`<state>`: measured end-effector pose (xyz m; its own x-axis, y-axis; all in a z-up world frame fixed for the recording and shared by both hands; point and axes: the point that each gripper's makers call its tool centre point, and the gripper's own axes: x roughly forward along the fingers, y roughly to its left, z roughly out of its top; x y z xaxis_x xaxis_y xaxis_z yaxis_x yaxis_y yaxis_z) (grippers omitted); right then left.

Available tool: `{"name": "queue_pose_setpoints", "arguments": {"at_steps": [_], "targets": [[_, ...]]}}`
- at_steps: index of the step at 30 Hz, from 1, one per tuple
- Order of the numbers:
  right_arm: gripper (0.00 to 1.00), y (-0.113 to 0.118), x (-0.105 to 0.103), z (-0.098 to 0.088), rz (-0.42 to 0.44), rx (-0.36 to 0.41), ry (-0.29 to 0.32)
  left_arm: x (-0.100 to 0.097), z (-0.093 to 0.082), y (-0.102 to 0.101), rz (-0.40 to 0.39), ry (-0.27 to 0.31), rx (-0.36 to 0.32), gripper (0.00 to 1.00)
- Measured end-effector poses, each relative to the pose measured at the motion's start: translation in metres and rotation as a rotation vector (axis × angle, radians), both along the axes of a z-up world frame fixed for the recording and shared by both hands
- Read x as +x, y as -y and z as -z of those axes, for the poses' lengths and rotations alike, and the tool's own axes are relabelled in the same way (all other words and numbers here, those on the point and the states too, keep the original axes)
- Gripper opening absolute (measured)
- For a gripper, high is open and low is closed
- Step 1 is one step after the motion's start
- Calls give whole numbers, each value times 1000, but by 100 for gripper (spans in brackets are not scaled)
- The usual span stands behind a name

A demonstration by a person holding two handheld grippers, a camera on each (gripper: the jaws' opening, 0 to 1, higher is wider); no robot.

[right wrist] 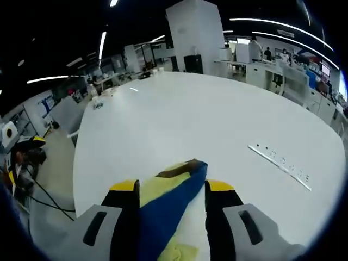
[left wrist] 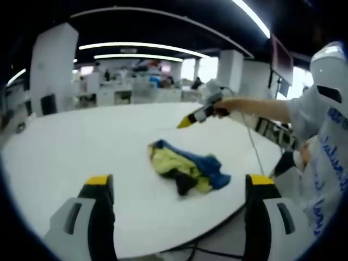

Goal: Fold the garment on the visible template until the final outline fits inside the template.

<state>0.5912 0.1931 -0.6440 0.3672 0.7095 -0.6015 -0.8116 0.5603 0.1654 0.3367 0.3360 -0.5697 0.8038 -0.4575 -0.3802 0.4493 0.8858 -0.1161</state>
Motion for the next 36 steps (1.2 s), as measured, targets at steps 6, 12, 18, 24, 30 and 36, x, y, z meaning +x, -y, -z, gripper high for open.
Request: {"name": "queue_pose_setpoints", "arguments": {"at_steps": [6,12,18,24,30,36], "targets": [[43,-7,20,15,8,-40,-7,1,7,-3,-18,-28,-4,97],[38,-15,31,32,-32,-116,-3,2,11,-2,-15,-40,-2,97],[35,-25,49,44,-41,-147,-11,2,16,-5,-30,-60,-1,97],[29,-36,62,64,-61,-189,-5,-3,24,-11,-66,-92,-5,96],[28,-40,67,89,-84,-246,-26,-8,24,-14,-89,-96,-9,98],[26,-44,82,96,-89,-271,-9,-8,27,-14,-99,-111,-10,97]]}}
